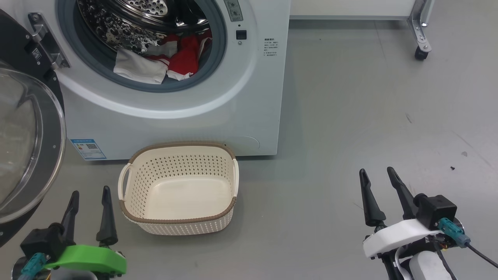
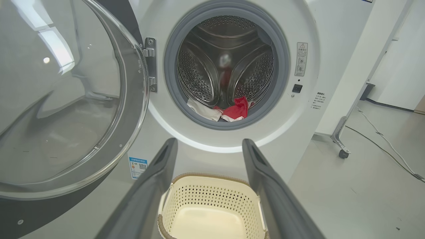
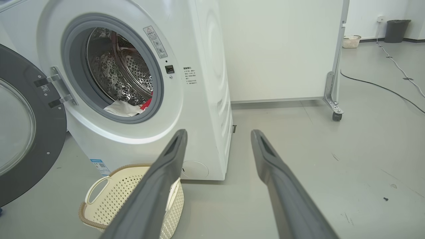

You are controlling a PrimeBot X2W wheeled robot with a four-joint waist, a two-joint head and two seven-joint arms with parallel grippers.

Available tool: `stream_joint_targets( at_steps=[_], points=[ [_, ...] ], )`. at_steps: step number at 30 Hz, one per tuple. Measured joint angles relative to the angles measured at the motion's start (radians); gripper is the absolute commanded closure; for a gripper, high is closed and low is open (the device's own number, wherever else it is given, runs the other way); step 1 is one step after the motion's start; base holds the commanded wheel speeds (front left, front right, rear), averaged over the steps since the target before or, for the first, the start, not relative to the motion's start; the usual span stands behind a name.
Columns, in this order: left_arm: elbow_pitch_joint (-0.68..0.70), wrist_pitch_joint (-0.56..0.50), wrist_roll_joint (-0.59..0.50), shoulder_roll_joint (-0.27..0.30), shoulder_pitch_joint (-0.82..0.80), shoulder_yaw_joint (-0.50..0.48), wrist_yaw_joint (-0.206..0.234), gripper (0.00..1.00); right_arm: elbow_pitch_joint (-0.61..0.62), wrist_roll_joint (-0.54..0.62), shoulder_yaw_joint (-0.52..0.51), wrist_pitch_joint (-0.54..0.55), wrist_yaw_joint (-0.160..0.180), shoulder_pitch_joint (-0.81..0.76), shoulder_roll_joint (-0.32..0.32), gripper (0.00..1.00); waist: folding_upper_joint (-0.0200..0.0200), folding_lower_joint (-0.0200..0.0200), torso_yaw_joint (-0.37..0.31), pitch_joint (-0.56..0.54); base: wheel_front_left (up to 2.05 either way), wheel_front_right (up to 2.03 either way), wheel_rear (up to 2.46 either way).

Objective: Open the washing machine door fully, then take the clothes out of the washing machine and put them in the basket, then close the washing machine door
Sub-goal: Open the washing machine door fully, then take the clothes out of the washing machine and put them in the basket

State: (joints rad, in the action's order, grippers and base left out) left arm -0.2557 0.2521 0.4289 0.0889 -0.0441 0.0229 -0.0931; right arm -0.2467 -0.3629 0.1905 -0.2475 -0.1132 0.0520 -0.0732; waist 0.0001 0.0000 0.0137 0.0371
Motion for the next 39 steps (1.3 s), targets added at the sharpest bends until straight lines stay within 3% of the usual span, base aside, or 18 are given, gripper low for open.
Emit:
stream_joint_targets(
  at_steps=[39],
  points=[
    [0.037, 0.0, -0.021, -0.009, 0.025, -0.014, 0.0, 0.0, 0.01, 0.012, -0.009, 0.0, -0.003, -0.001, 0.008, 0.0, 0.0, 0.0, 0.003, 0.012, 0.0, 0.0, 0.0]
  ],
)
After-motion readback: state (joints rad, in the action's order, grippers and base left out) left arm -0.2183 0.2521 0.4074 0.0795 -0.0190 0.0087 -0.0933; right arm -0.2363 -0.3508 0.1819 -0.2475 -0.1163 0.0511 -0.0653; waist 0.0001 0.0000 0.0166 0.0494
